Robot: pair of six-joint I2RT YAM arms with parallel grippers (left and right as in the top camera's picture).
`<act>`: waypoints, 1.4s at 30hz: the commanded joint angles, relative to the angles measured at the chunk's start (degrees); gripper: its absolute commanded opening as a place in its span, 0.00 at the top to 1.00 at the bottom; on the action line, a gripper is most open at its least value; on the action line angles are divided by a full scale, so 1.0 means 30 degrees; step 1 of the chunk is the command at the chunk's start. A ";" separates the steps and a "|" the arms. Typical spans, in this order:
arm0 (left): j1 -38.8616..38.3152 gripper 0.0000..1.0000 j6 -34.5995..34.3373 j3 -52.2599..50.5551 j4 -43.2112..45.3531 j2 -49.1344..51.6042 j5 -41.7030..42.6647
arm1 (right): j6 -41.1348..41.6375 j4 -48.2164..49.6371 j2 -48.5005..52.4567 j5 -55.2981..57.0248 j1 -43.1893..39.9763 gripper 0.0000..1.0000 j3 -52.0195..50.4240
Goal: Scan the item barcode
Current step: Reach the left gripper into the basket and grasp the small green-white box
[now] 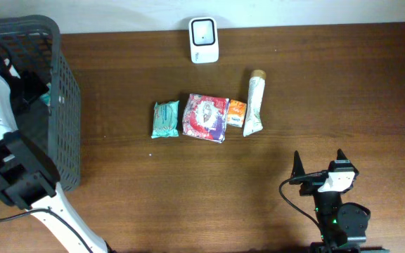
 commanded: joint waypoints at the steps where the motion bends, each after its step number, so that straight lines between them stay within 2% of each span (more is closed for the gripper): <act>1: 0.0051 0.30 -0.0160 0.0029 0.0291 0.1115 0.0299 | 0.0029 -0.0015 -0.0124 0.0226 0.0153 0.01 -0.0175; 6: 0.0029 0.31 0.0124 0.0022 0.1384 0.2084 0.2448 | 0.0029 -0.0015 -0.0124 0.0226 0.0153 0.02 -0.0175; 7: 0.0029 0.32 0.0124 0.0022 0.1370 0.2302 0.2441 | 0.0029 -0.0015 -0.0124 0.0226 0.0153 0.02 -0.0175; 8: 0.0029 0.41 0.0131 0.0022 0.1355 0.2601 0.2433 | 0.0029 -0.0015 -0.0124 0.0226 0.0153 0.01 -0.0175; 9: 0.0029 0.45 0.0124 0.0022 0.1370 0.2688 0.2419 | 0.0029 -0.0015 -0.0124 0.0226 0.0153 0.01 -0.0175; 16: 0.0051 0.52 0.0131 0.0022 0.1654 0.2688 0.2055 | 0.0029 -0.0015 -0.0124 0.0226 0.0153 0.01 -0.0175; 17: 0.0058 0.71 0.0131 0.0022 0.1661 0.2688 0.1916 | 0.0029 -0.0015 -0.0124 0.0233 0.0153 0.01 -0.0175; 18: 0.0080 0.84 0.0131 0.0022 0.1661 0.2681 0.1909 | 0.0029 -0.0015 -0.0124 0.0233 0.0153 0.02 -0.0175; 19: 0.0131 0.85 0.0131 0.0029 0.1661 0.2667 0.1909 | 0.0029 -0.0015 -0.0124 0.0226 0.0153 0.01 -0.0175; 21: 0.0197 1.00 0.0124 0.0073 0.1661 0.2659 0.1923 | 0.0029 -0.0015 -0.0124 0.0233 0.0153 0.01 -0.0175; 26: 0.0189 1.00 0.0124 0.0219 0.1654 0.2149 0.1858 | 0.0029 -0.0015 -0.0124 0.0226 0.0153 0.02 -0.0175; 37: 0.0452 1.00 0.0109 0.0219 0.0044 -0.4051 0.1872 | 0.0029 -0.0015 -0.0124 0.0226 0.0153 0.01 -0.0175; 38: 0.0437 0.96 0.0117 0.0211 -0.0095 -0.4051 0.1865 | 0.0029 -0.0015 -0.0124 0.0226 0.0153 0.01 -0.0175; 40: 0.0459 0.22 0.0124 0.0080 -0.0204 -0.3694 0.1858 | 0.0029 -0.0015 -0.0124 0.0233 0.0153 0.01 -0.0175; 42: 0.0481 0.20 0.0124 0.0073 0.0066 -0.3031 0.1865 | 0.0029 -0.0015 -0.0124 0.0226 0.0153 0.01 -0.0175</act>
